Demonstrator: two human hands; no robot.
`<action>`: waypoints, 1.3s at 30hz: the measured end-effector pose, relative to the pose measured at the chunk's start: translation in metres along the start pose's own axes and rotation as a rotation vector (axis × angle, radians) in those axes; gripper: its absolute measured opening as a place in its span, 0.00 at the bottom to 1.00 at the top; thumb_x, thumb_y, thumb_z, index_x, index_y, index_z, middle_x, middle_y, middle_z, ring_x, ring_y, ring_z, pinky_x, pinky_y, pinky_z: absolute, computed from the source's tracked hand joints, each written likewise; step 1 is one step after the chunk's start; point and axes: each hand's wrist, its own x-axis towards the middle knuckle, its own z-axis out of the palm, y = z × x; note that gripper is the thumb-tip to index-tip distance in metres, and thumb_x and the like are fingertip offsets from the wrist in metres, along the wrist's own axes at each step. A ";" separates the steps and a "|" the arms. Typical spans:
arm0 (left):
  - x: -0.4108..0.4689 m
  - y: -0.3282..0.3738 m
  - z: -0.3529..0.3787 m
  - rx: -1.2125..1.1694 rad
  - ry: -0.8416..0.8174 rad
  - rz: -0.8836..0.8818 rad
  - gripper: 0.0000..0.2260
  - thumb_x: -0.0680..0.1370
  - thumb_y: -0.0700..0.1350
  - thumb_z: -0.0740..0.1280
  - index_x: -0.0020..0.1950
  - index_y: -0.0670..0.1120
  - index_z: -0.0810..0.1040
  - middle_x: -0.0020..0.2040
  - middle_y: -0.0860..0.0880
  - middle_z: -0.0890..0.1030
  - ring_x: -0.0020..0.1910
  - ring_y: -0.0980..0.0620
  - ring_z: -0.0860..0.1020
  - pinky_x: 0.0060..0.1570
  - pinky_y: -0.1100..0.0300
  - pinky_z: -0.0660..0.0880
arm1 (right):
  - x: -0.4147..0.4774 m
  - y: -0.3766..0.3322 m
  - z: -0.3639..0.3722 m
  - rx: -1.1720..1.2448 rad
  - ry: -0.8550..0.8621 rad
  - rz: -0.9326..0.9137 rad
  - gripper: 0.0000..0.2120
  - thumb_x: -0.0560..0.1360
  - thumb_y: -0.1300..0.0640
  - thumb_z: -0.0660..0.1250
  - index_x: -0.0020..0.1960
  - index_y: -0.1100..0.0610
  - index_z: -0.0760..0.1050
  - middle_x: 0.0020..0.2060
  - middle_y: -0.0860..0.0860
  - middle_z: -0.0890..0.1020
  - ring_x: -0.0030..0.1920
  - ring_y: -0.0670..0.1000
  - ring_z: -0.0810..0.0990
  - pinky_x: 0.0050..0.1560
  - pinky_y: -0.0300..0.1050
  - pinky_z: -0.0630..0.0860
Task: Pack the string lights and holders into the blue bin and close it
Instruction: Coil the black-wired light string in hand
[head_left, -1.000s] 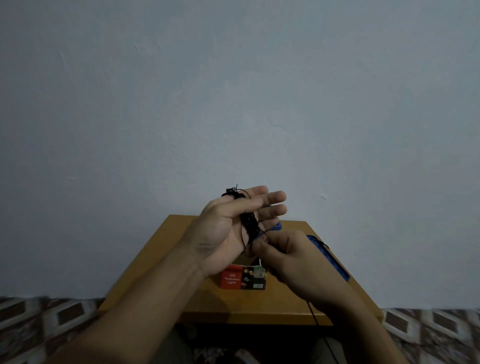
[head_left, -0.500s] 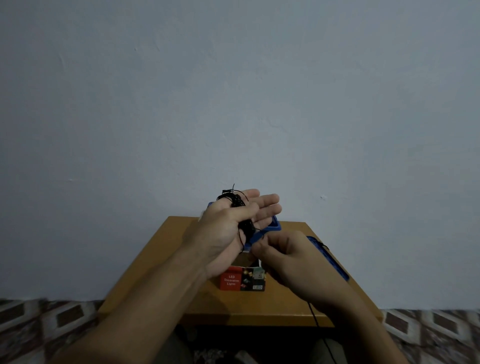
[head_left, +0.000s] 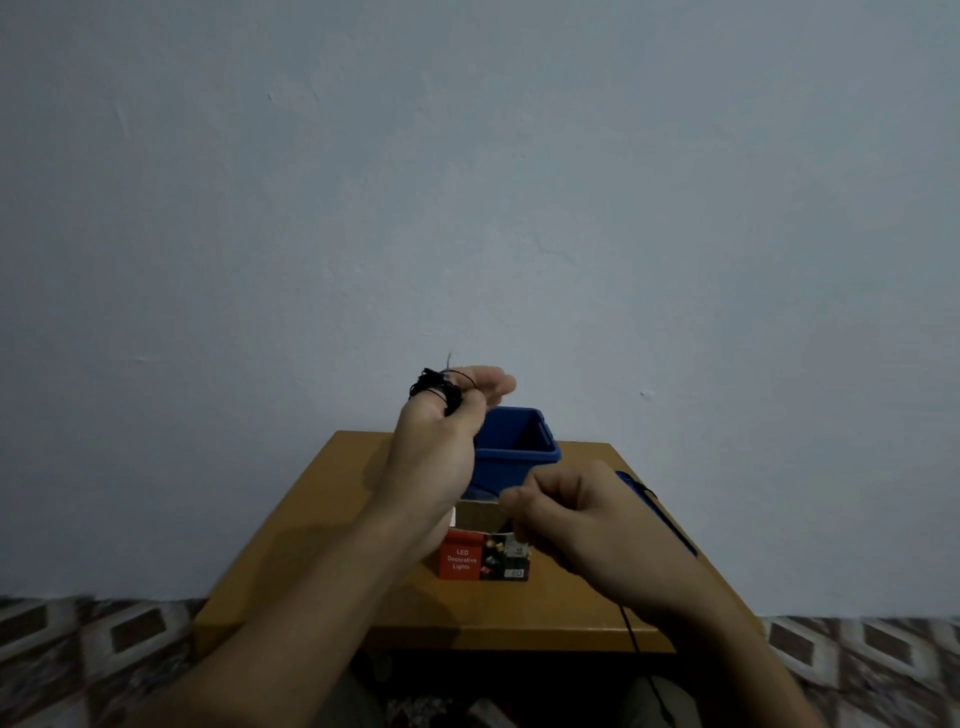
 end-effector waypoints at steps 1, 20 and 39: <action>-0.001 0.000 -0.002 0.086 -0.030 -0.002 0.10 0.85 0.41 0.57 0.57 0.47 0.78 0.53 0.53 0.86 0.55 0.55 0.83 0.54 0.55 0.79 | 0.000 -0.001 -0.001 0.016 0.024 -0.009 0.18 0.81 0.51 0.64 0.38 0.61 0.73 0.24 0.45 0.73 0.24 0.39 0.70 0.28 0.31 0.67; -0.014 0.016 -0.007 0.213 -0.492 -0.353 0.33 0.79 0.68 0.50 0.38 0.40 0.75 0.26 0.47 0.68 0.25 0.51 0.64 0.26 0.62 0.64 | -0.003 -0.015 -0.014 0.225 0.153 -0.149 0.11 0.80 0.65 0.62 0.40 0.67 0.76 0.22 0.44 0.75 0.22 0.39 0.70 0.25 0.28 0.65; -0.009 0.010 -0.016 0.087 -0.810 -0.412 0.30 0.80 0.68 0.49 0.29 0.46 0.57 0.21 0.51 0.58 0.21 0.52 0.53 0.23 0.59 0.54 | 0.004 -0.002 -0.009 0.126 0.238 -0.201 0.10 0.82 0.59 0.63 0.47 0.64 0.79 0.25 0.40 0.75 0.25 0.39 0.72 0.27 0.28 0.67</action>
